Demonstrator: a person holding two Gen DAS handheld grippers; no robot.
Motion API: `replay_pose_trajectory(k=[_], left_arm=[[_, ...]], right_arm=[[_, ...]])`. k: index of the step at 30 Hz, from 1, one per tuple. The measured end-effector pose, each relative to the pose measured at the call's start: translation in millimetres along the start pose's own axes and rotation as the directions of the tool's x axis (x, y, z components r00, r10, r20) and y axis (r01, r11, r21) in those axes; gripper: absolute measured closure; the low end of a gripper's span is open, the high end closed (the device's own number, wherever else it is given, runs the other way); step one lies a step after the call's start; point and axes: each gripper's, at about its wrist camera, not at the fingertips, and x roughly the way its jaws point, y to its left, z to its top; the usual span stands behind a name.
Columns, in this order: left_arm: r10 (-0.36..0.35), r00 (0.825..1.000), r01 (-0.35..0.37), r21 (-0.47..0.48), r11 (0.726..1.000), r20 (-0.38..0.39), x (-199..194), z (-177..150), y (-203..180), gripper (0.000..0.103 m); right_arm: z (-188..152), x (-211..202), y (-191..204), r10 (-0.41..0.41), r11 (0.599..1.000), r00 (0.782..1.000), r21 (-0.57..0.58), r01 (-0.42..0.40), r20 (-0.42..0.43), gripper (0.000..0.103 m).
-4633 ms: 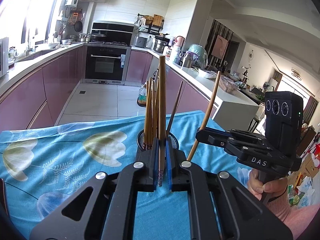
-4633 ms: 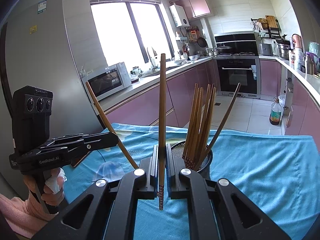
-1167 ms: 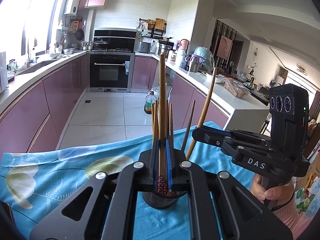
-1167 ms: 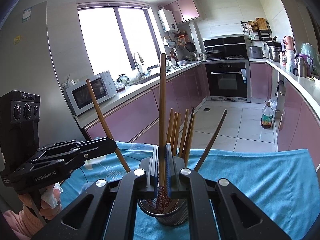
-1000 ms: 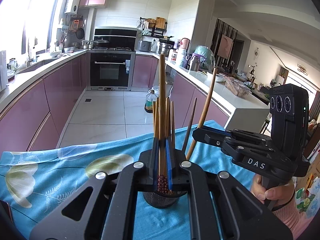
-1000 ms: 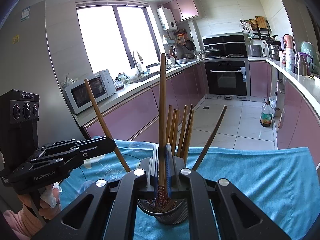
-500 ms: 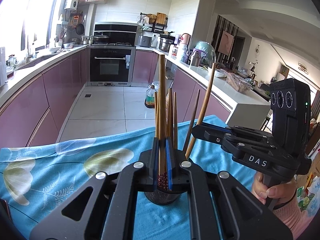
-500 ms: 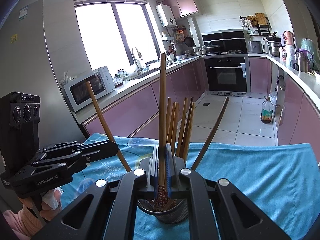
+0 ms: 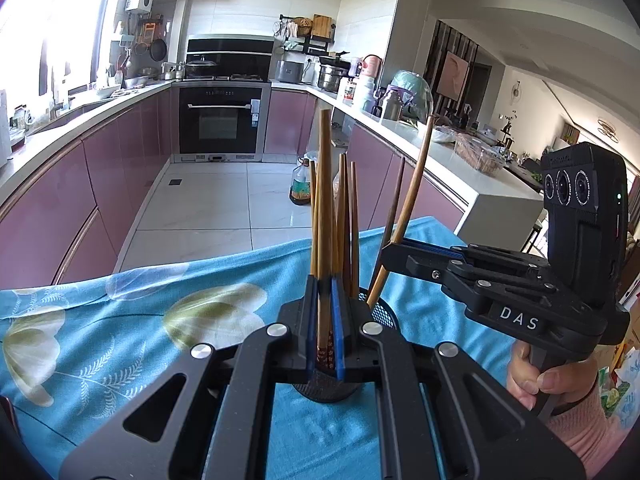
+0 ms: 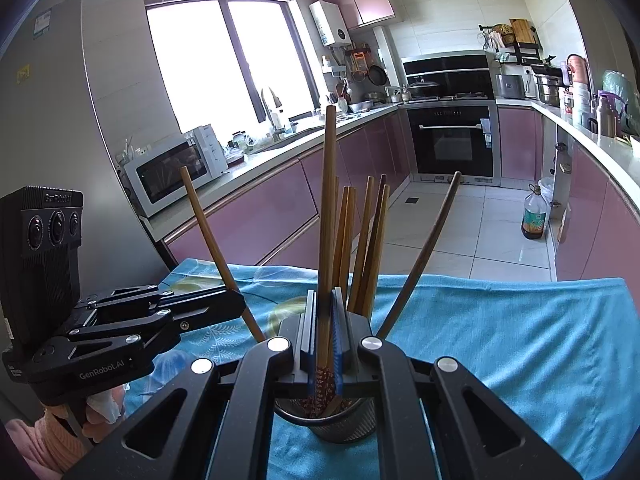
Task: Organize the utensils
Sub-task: 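Lower the chopstick into the mesh cup with the right gripper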
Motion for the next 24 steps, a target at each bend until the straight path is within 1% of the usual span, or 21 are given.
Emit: replay_pose_trajectory(k=[18,24], left_arm=[[0.007,0.999,-0.007,-0.004,1.0,-0.044,21.2,-6.5,7.7,0.096],[0.01,0.999,-0.01,-0.009,1.0,-0.047,25.9,-7.6,10.2,0.096]], right_arm=[[-5.8,13.3,-2.2,-0.006,1.0,0.999,-0.005,0.006,-0.047,0.096],[-5.4,17.6,-3.2,-0.007,1.0,0.998,0.0,0.007,-0.056,0.096]])
